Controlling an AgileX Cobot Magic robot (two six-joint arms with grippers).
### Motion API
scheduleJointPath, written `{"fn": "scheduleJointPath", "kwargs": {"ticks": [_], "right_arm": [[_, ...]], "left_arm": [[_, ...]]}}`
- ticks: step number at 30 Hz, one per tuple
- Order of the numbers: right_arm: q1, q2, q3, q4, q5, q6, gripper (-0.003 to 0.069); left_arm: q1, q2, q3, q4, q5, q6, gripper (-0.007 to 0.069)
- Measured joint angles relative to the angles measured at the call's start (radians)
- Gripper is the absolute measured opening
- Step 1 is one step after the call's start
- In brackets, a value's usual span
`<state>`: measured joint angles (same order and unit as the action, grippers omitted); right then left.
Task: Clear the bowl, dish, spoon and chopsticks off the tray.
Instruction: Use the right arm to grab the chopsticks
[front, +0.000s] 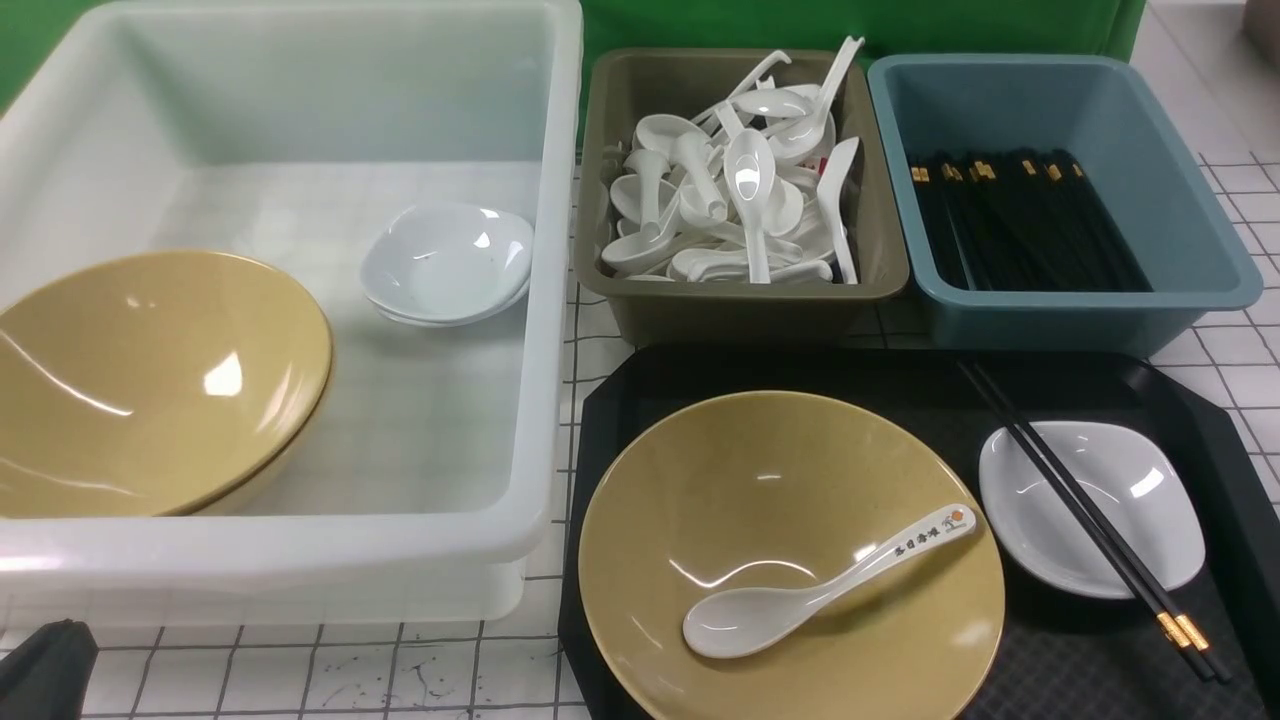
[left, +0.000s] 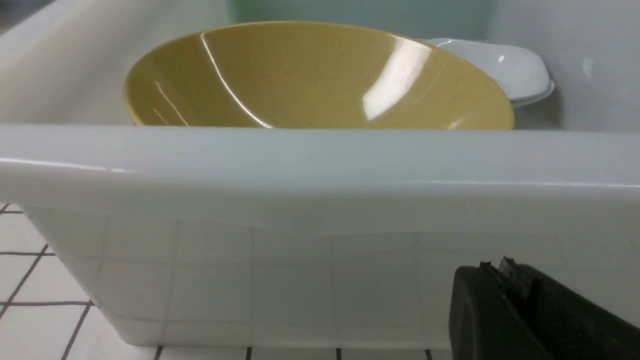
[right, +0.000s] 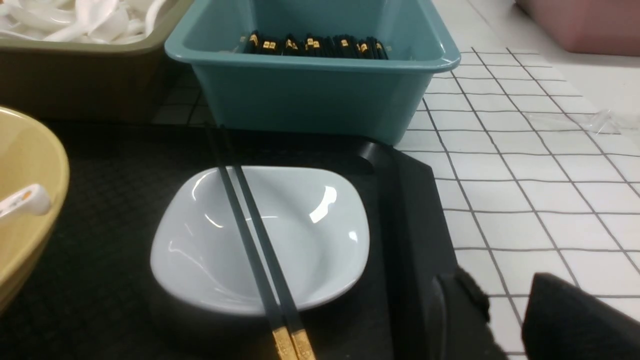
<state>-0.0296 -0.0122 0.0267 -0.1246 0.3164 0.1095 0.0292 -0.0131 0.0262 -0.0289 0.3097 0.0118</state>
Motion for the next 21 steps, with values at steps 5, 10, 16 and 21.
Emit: {"fn": "scheduleJointPath", "kwargs": {"ticks": [5, 10, 16, 21], "right_arm": [[0.000, 0.000, 0.000, 0.000, 0.000, 0.000, 0.0244], [0.000, 0.000, 0.000, 0.000, 0.000, 0.000, 0.0244], [0.000, 0.000, 0.000, 0.000, -0.001, 0.004, 0.0244], [0.000, 0.000, 0.000, 0.000, -0.001, 0.010, 0.0244]], "left_arm": [[0.000, 0.000, 0.000, 0.000, 0.000, 0.000, -0.0013], [0.000, 0.000, 0.000, 0.000, 0.000, 0.000, -0.0013], [0.000, 0.000, 0.000, 0.000, 0.000, 0.000, -0.0013], [0.000, 0.000, 0.000, 0.003, 0.000, 0.000, -0.0013]]}}
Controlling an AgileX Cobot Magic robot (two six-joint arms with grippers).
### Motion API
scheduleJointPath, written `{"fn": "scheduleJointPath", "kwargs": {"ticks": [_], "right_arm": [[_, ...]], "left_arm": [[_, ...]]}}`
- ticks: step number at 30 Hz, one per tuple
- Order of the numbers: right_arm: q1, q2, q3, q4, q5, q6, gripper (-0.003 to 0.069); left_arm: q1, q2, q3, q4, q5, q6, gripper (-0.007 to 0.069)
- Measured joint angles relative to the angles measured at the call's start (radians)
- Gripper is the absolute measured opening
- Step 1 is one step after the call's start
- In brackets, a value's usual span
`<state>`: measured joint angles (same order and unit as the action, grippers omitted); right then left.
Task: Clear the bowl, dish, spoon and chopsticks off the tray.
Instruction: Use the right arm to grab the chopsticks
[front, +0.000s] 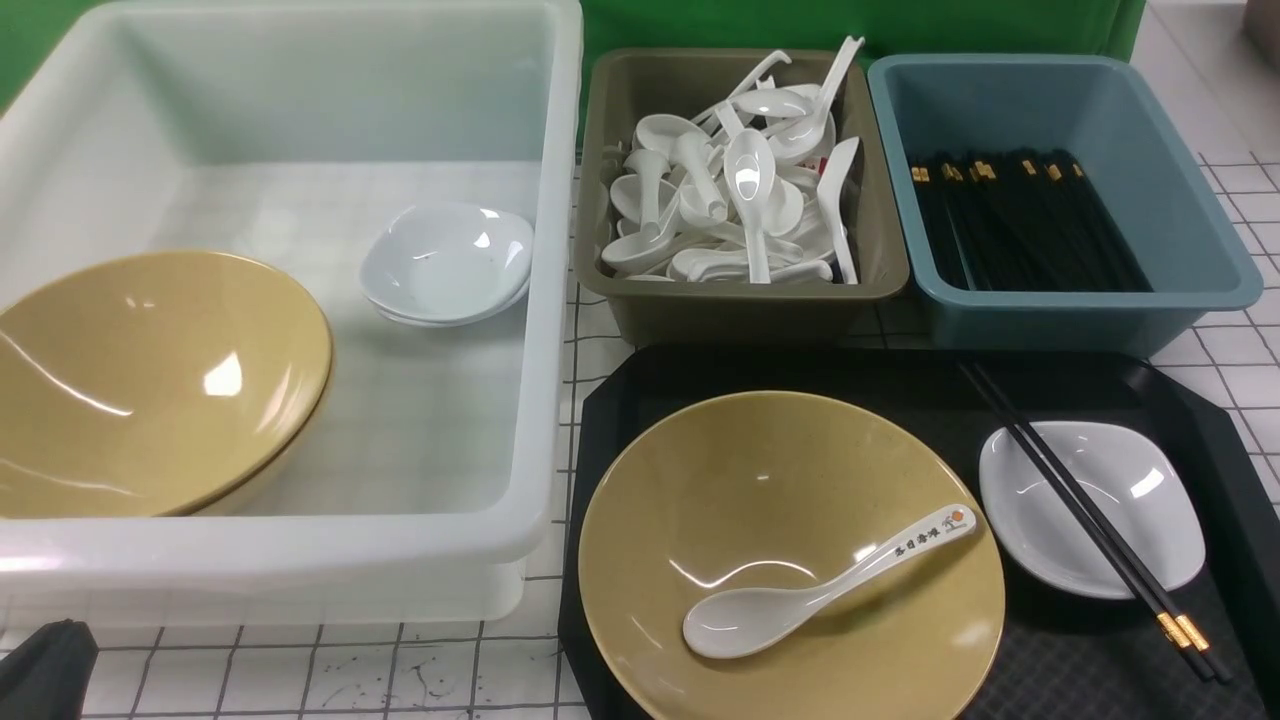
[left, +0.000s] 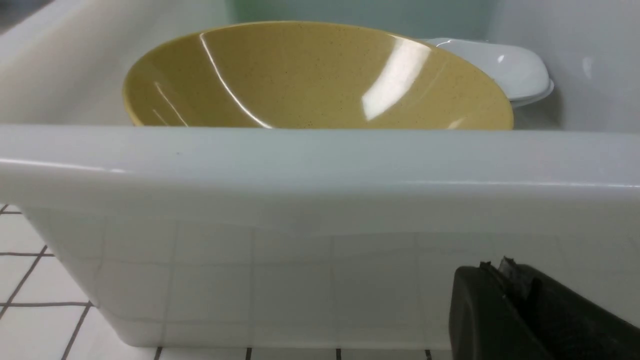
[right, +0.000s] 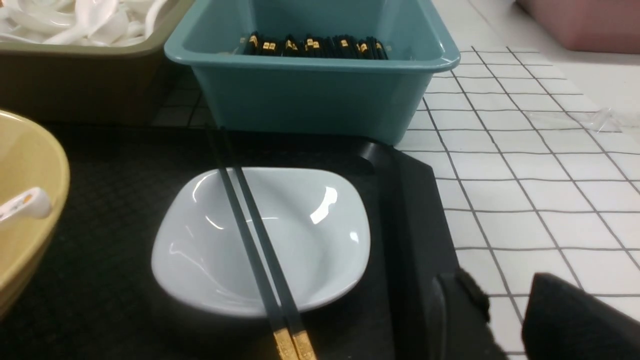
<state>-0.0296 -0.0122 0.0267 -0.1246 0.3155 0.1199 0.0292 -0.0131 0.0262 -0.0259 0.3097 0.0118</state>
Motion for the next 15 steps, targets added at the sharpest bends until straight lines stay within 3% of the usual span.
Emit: {"fn": "scheduleJointPath", "kwargs": {"ticks": [6, 15], "right_arm": [[0.000, 0.000, 0.000, 0.000, -0.002, 0.002, 0.0244], [0.000, 0.000, 0.000, 0.001, -0.003, 0.005, 0.0244]], "left_arm": [[0.000, 0.000, 0.000, -0.007, 0.000, 0.000, -0.0013], [0.000, 0.000, 0.000, -0.123, -0.024, 0.000, -0.0013]]}}
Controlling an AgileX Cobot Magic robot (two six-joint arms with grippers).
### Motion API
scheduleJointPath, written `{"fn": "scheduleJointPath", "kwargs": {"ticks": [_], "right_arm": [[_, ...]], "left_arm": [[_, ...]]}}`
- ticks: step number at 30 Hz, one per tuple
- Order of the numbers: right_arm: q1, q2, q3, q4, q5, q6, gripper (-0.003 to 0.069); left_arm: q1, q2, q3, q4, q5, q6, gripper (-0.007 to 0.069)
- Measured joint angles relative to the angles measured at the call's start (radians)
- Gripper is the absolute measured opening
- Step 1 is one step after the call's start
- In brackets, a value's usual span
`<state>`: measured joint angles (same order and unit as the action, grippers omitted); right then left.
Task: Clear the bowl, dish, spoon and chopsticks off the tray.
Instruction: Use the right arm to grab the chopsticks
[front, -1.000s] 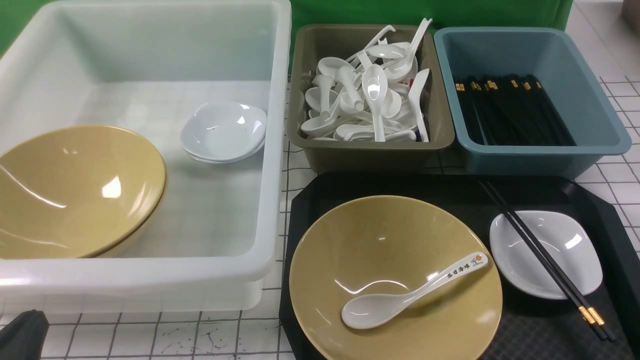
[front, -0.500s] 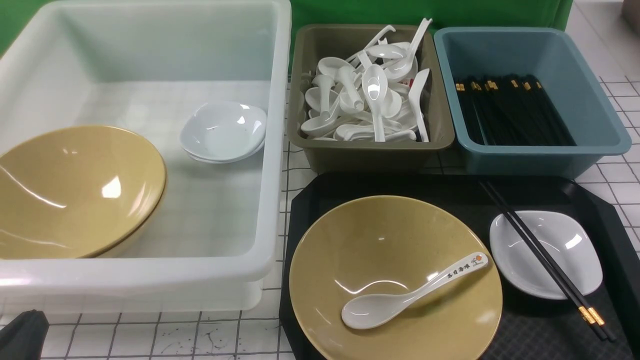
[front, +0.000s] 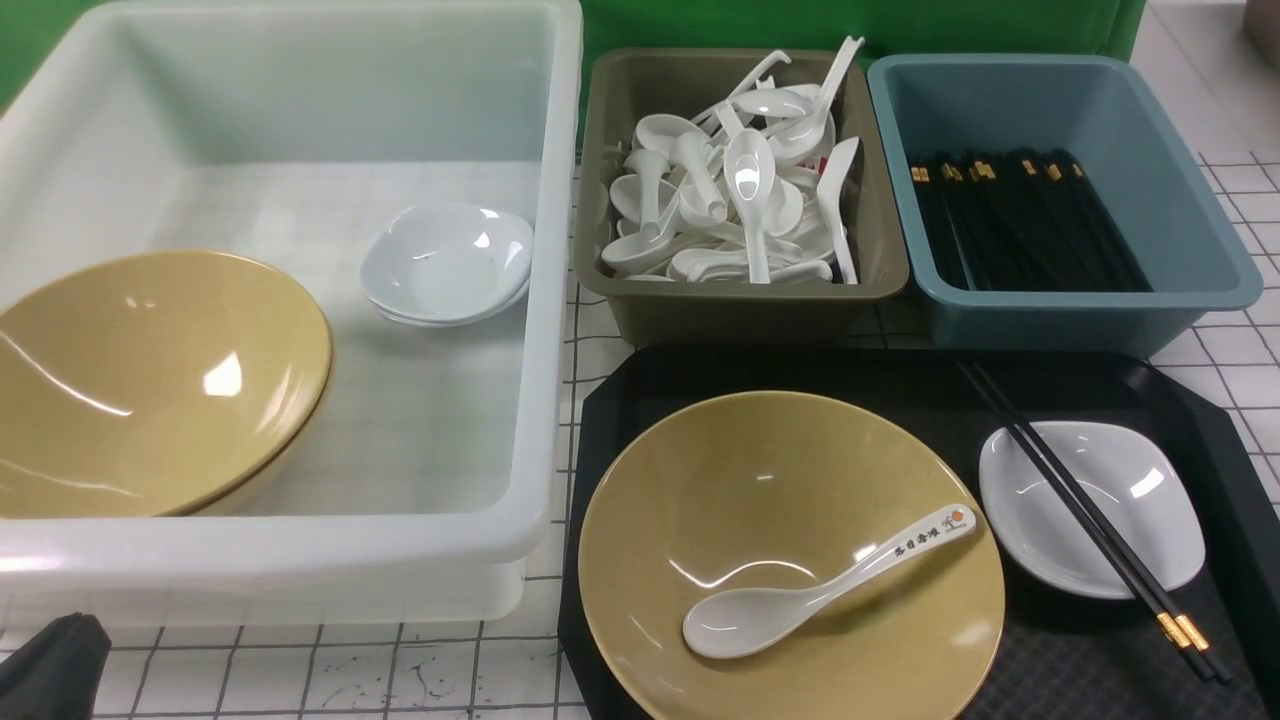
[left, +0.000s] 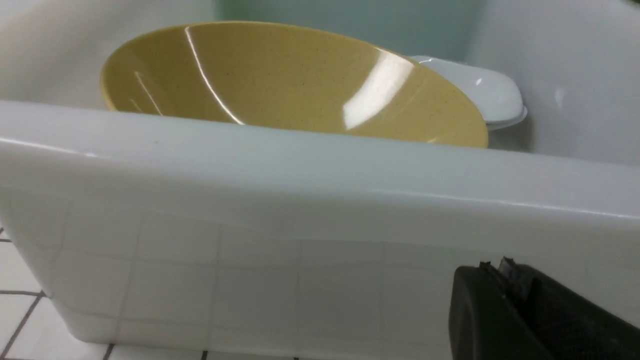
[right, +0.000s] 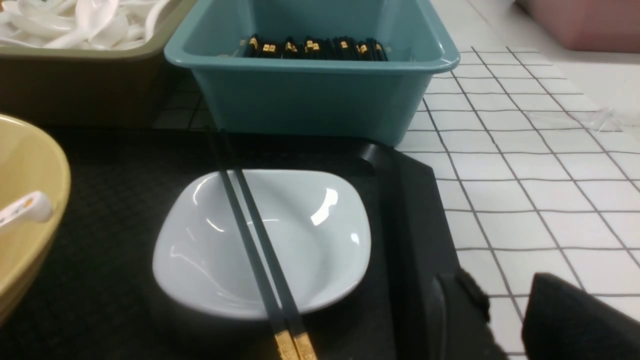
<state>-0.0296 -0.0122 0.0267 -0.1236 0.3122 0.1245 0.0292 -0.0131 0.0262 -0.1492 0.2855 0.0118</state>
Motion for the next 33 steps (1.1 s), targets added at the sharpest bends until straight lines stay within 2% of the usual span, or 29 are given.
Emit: {"fn": "scheduleJointPath", "kwargs": {"ticks": [3, 7, 9, 10, 11, 12, 13, 14, 15, 16, 20, 23, 26, 29, 30, 31, 33], "right_arm": [[0.000, 0.000, 0.000, 0.000, 0.000, 0.038, 0.0244], [0.000, 0.000, 0.000, 0.012, 0.000, 0.245, 0.0244], [0.000, 0.000, 0.000, 0.062, 0.000, 0.514, 0.0244], [0.000, 0.000, 0.000, 0.078, -0.001, 0.616, 0.0244], [0.000, 0.000, 0.000, 0.113, -0.002, 0.797, 0.0244], [0.000, 0.000, 0.000, 0.124, -0.002, 0.911, 0.0244], [0.000, 0.000, 0.000, 0.131, -0.002, 0.983, 0.0244], [0.000, 0.000, 0.000, 0.131, -0.002, 0.983, 0.0244], [0.000, 0.000, 0.000, 0.135, -0.002, 1.066, 0.0244], [0.000, 0.000, 0.000, 0.136, -0.002, 1.085, 0.0244], [0.000, 0.000, 0.000, 0.135, -0.002, 1.004, 0.0244], [0.000, 0.000, 0.000, 0.135, -0.002, 0.940, 0.0244], [0.005, 0.000, 0.000, 0.152, -0.008, 0.871, 0.0244], [0.041, 0.000, -0.056, 0.159, 0.014, 0.692, 0.0232], [0.044, 0.000, -0.056, 0.159, 0.014, 0.678, 0.0232], [0.058, 0.002, -0.096, 0.160, 0.032, 0.628, 0.0224], [0.114, 0.055, -0.221, 0.160, 0.107, 0.439, 0.0162]], "left_arm": [[0.000, 0.000, 0.000, -0.094, -0.012, -0.012, -0.0013], [0.000, 0.000, 0.000, -0.325, -0.015, -0.098, -0.0013], [0.000, 0.000, 0.000, -0.595, -0.021, -0.208, -0.0013], [0.000, 0.000, 0.000, -0.650, -0.023, -0.227, -0.0013], [0.000, 0.000, 0.000, -0.763, -0.028, -0.259, -0.0013], [0.000, 0.000, 0.000, -0.812, -0.032, -0.270, -0.0013], [0.000, 0.000, 0.000, -0.859, -0.036, -0.276, -0.0013], [0.000, 0.000, 0.000, -0.866, -0.036, -0.277, -0.0013], [0.000, 0.000, 0.000, -0.905, -0.041, -0.279, -0.0013], [0.000, 0.000, 0.000, -0.923, -0.043, -0.279, -0.0013], [0.000, 0.000, 0.000, -0.942, -0.039, -0.277, -0.0013], [0.000, 0.000, 0.000, -0.945, -0.013, -0.225, -0.0013], [0.000, 0.000, -0.029, -0.944, 0.038, -0.086, -0.0013], [0.000, 0.000, -0.144, -0.935, 0.082, 0.129, -0.0013], [0.000, 0.000, -0.144, -0.933, 0.084, 0.129, -0.0013], [0.000, 0.001, -0.181, -0.921, 0.094, 0.179, -0.0013], [0.000, 0.056, -0.282, -0.842, 0.141, 0.249, -0.0013]]}}
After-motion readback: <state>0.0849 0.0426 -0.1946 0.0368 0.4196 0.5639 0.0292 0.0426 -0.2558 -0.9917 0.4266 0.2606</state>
